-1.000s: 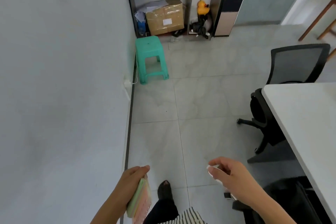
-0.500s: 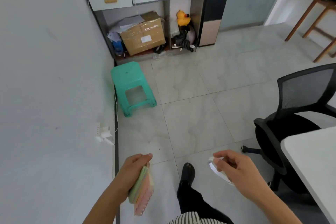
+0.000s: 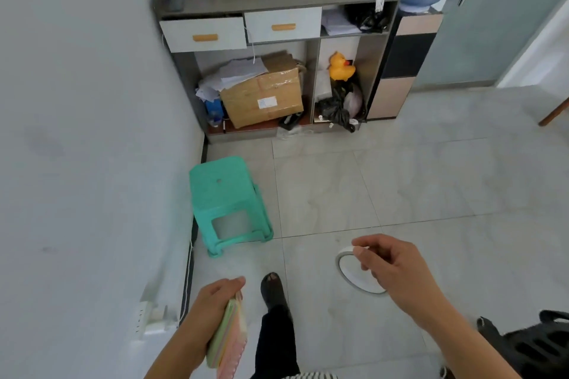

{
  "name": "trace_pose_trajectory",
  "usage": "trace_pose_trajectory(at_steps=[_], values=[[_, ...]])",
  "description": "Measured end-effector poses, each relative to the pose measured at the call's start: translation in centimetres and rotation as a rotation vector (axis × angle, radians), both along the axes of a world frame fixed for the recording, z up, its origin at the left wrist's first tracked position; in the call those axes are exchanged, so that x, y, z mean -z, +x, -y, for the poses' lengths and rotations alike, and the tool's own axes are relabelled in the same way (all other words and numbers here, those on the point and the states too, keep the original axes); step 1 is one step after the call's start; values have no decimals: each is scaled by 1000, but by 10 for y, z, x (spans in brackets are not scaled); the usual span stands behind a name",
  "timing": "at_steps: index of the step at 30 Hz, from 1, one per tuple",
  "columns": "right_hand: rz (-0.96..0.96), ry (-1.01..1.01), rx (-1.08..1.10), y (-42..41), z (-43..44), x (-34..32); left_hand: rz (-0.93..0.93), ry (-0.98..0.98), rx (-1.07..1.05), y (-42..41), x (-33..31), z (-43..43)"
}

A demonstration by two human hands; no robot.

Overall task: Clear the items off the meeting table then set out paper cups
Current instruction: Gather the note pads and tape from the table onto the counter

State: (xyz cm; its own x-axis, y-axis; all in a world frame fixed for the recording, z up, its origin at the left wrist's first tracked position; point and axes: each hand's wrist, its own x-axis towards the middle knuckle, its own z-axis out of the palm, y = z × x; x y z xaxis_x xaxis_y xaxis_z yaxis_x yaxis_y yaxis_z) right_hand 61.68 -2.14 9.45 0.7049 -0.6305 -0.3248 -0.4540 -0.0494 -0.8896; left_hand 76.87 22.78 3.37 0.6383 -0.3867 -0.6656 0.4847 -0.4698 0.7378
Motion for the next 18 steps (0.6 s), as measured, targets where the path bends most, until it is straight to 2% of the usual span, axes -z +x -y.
trace_pose_trajectory(at_steps=[6,13,18], values=[[-50,-16,69,122,80,14,-23,-13,-27,147,17,94],[6,-25,221,248,181,-17,117,-48,177,318,-26,233],[-34,8,251,321,241,-2,98,-58,218,404,-24,310]])
